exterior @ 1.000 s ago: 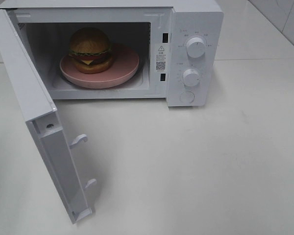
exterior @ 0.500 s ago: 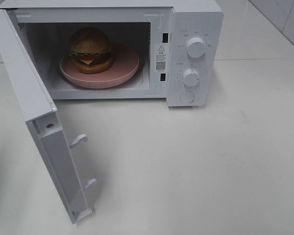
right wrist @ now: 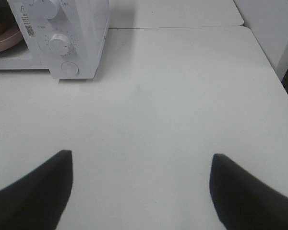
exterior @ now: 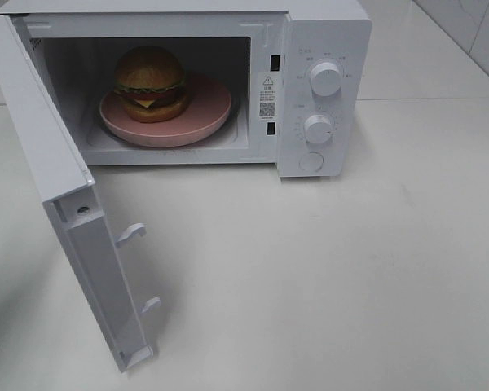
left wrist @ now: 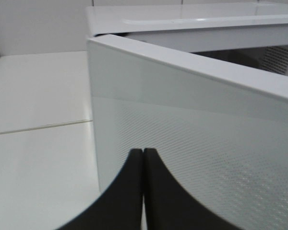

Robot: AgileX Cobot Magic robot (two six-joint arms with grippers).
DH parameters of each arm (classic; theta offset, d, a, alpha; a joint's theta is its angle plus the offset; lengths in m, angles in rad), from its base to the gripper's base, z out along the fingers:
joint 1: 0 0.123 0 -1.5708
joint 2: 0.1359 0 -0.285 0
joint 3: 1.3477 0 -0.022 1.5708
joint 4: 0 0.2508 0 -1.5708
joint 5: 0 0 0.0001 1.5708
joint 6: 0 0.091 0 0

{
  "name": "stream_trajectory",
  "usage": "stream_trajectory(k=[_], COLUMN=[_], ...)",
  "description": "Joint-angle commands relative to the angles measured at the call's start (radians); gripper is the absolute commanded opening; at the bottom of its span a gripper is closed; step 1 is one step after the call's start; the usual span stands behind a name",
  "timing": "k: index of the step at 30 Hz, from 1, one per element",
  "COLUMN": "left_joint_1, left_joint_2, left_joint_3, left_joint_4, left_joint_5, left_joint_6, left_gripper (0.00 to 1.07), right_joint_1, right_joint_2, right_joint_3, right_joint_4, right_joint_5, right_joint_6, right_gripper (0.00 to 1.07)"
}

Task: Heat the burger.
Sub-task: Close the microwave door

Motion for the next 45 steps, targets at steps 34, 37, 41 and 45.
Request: stream_trajectory(k=[34,37,41,45], left_joint_1=[-0.503,-0.535,-0.563,-0.597], left_joint_2=[0.480,0.523,0.548,0.590], left_joint_3=[-0.245,-0.292,-0.325,-0.386], left_joint_4=[-0.356,-0.392,-0.416,-0.448], left_joint_5=[-0.155,-0.149,-0.138,-0.130], left_joint_6=[0.197,0.197,0.199,0.200], left_gripper=[0.00,0.00,0.00,0.00], right_joint_1=[-0.007,-0.007,-0.007,-0.007], right_joint_2=[-0.027,-0.027,-0.027,-0.027], right_joint_3=[0.003,0.003,0.003,0.003], right_joint_4=[0.003,0.003,0.003,0.003], right_joint_5=[-0.008,-0.008,-0.008,-0.008], right_joint_6=[0.001,0.001,0.001,0.001], right_gripper=[0.76,0.76,0.76,0.76])
